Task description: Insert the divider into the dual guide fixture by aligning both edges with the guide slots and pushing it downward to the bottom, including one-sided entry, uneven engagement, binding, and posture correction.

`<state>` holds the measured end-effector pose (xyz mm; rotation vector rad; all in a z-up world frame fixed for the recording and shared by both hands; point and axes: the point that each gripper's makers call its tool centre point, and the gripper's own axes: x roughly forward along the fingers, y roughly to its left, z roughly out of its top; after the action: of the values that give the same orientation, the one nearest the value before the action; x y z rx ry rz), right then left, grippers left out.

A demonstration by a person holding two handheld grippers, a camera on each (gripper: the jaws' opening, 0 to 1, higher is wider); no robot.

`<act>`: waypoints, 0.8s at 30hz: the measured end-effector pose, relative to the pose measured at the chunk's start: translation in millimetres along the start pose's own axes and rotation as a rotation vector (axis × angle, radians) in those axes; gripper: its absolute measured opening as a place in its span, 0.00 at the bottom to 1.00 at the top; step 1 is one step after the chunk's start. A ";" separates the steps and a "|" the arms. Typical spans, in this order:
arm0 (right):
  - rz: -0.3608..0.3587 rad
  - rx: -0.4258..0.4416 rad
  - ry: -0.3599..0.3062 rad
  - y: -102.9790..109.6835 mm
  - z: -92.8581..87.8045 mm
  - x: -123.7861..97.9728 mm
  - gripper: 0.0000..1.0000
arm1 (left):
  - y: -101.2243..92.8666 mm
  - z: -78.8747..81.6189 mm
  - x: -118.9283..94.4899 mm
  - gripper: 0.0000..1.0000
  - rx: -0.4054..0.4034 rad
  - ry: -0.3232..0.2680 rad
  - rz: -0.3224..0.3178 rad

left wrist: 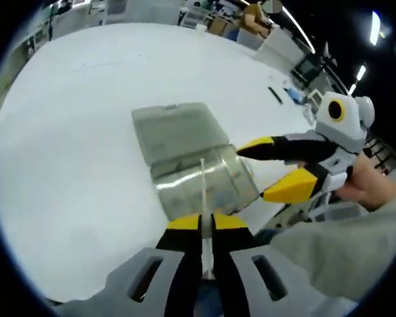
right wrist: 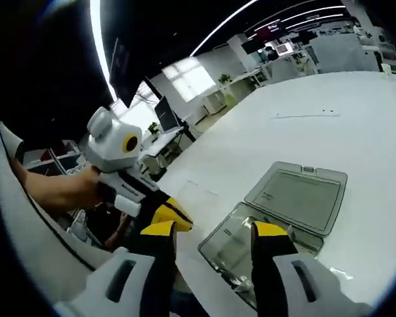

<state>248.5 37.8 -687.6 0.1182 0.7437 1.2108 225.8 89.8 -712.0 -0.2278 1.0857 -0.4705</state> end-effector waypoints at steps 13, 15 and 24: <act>0.040 -0.214 0.032 11.0 -10.2 -1.8 0.55 | 10.7 -6.3 -6.1 0.00 -0.064 0.030 0.032; 0.045 -0.247 0.038 11.3 -10.7 -2.0 0.57 | 11.4 -6.1 -5.2 0.00 -0.073 0.034 0.035; 0.075 -0.347 0.063 12.8 -14.0 -5.5 0.60 | 12.5 -4.4 -4.0 0.00 -0.104 0.043 0.055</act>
<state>229.4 33.6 -689.9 -0.1806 0.5777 1.4024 223.5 102.8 -715.9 -0.2795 1.1571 -0.3717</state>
